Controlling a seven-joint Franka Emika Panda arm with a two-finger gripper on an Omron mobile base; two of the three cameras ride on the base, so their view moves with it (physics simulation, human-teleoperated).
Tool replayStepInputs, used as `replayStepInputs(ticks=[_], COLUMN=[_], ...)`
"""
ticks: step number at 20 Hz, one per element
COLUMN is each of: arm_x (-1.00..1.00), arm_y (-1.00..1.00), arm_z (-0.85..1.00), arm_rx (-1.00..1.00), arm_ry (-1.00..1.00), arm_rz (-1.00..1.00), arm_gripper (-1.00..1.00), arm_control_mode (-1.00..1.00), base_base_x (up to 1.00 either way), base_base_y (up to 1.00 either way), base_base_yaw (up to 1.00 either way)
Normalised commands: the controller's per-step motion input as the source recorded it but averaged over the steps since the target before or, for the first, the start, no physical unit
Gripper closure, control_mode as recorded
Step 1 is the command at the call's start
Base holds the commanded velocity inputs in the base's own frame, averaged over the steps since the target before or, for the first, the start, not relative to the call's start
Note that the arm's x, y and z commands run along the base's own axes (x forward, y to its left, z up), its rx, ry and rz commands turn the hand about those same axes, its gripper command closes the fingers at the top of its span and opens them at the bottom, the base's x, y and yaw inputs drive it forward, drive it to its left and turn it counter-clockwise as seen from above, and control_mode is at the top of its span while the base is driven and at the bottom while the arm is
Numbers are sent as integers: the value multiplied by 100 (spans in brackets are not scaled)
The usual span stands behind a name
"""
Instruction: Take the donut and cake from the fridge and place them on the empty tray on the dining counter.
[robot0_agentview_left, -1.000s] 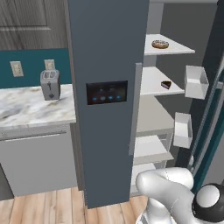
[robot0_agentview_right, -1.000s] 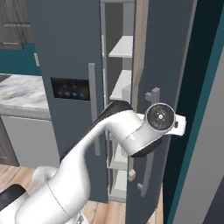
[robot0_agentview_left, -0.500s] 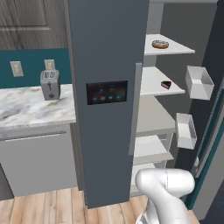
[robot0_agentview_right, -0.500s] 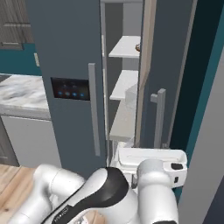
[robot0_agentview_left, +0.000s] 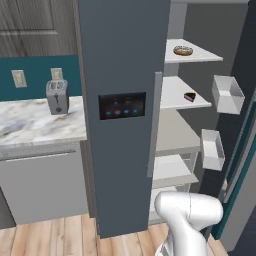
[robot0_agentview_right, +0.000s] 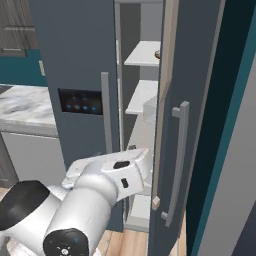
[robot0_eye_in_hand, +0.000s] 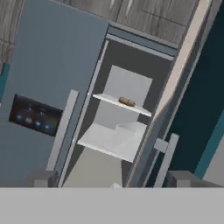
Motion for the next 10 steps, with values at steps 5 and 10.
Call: replayStepInputs(ticks=[5, 10], arm_x=[18, 83], arm_y=[100, 92], arm_z=[-26, -60], arm_rx=[-49, -59], arm_ry=[3, 3], arm_rz=[-12, -12], arm_gripper=[-100, -100], arm_control_mode=[-100, -100], base_base_x=[0, 0], base_base_y=[0, 0], base_base_yaw=[0, 0])
